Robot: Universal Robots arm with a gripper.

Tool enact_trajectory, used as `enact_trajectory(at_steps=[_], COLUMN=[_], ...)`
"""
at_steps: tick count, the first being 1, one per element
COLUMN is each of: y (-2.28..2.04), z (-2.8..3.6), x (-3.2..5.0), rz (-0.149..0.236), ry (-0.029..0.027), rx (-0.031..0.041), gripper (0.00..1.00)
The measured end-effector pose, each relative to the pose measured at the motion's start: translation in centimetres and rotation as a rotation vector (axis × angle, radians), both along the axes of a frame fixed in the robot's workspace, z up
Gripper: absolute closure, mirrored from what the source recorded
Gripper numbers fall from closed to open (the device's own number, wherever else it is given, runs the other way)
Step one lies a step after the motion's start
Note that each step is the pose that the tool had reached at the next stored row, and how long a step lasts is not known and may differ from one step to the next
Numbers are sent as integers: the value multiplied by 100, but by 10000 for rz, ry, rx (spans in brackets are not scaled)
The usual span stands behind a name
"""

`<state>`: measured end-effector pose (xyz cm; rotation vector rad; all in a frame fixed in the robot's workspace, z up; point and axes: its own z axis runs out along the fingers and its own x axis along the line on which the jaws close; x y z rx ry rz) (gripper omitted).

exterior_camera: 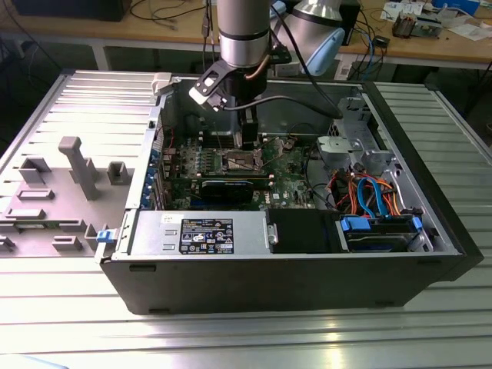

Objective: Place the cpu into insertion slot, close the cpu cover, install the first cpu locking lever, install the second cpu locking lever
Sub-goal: 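Place the cpu into insertion slot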

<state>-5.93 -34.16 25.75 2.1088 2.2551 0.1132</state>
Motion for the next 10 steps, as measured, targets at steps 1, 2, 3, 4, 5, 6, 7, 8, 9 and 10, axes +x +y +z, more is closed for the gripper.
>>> enact_trajectory(at_steps=[1,2,3,4,5,6,7,8,9,10], y=[4,10,14,17,23,24,23,24,24,23], z=[-1,-5,-9,-13,-22,-29,-35,-47,-54,-67], x=[-1,0,0,-1,-5,-8,-12,-20,-23,-28], rz=[-2,0,0,0,0,0,0,0,0,0], ry=[1,1,0,-1,1,1,1,1,1,1], rx=[-3,-4,-3,-3,-5,-5,-5,-5,-6,-11], gripper=[45,45,45,45,45,45,45,45,45,45])
